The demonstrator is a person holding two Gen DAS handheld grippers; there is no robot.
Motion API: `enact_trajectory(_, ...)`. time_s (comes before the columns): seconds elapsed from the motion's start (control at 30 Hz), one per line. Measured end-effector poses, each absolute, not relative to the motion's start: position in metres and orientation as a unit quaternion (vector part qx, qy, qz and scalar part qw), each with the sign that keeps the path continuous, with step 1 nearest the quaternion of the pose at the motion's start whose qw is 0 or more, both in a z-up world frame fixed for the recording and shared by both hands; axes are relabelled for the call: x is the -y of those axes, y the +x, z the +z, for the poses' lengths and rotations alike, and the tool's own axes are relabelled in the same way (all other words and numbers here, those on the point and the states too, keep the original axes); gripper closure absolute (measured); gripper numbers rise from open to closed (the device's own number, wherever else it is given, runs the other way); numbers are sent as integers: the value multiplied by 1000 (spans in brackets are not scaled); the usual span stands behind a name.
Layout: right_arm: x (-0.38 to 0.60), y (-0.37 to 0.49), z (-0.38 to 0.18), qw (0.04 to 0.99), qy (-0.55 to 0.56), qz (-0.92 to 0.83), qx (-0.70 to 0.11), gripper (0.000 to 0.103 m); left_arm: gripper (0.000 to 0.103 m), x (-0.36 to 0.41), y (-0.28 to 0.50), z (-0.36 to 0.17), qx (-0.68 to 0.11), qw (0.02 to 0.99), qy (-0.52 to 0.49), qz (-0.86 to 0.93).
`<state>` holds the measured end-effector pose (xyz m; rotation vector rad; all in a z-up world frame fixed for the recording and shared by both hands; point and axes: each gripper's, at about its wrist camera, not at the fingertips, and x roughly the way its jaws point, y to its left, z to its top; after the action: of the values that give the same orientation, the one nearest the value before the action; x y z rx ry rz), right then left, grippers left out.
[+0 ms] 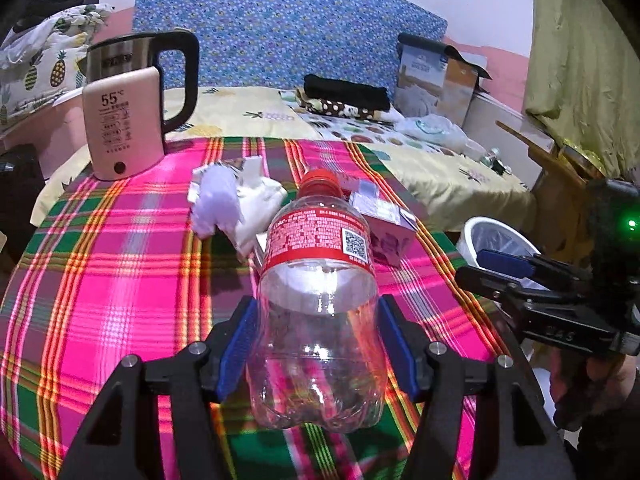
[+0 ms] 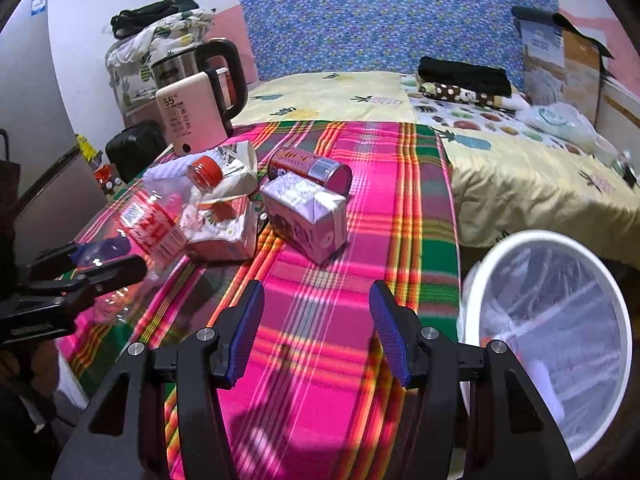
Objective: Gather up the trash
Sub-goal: 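Grasp the clear plastic bottle with the left tool while the right tool grasps the white carton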
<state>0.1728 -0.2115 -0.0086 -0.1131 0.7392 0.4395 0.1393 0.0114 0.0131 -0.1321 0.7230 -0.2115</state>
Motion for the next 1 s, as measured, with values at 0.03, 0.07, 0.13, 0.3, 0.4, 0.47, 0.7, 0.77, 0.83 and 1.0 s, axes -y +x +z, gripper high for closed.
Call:
enact_trajectory(0.03, 210, 178, -9, 906, -59, 216, -359, 47, 40, -13, 140, 13, -352, 928, -66, -101)
enact_trajectory(0.07, 208, 182, -10, 905, -63, 217, -359, 47, 40, -14, 142, 13, -352, 928, -67, -100)
enact_trajectory(0.13, 205, 192, -11, 903, -72, 221, -361, 47, 40, -17, 145, 12, -351, 929, -70, -98)
enact_trajectory(0.3, 198, 210, -13, 898, -90, 233, -364, 47, 40, -21, 150, 11, -350, 929, -72, -96)
enact_trajectory(0.4, 194, 217, -14, 895, -97, 242, -362, 47, 40, -23, 154, 10, -352, 928, -73, -96)
enact_trajectory(0.47, 191, 222, -16, 893, -102, 249, -362, 47, 40, -24, 155, 9, -354, 927, -74, -96)
enact_trajectory(0.7, 184, 230, -18, 888, -100, 269, -359, 47, 40, -27, 159, 7, -357, 926, -77, -96)
enact_trajectory(0.77, 182, 230, -19, 886, -101, 273, -361, 47, 40, -27, 158, 6, -358, 925, -78, -96)
enact_trajectory(0.83, 182, 229, -18, 883, -96, 278, -365, 47, 40, -27, 159, 6, -358, 925, -78, -96)
enact_trajectory(1.0, 180, 217, -14, 886, -93, 271, -364, 62, 40, -26, 157, 5, -359, 925, -77, -94)
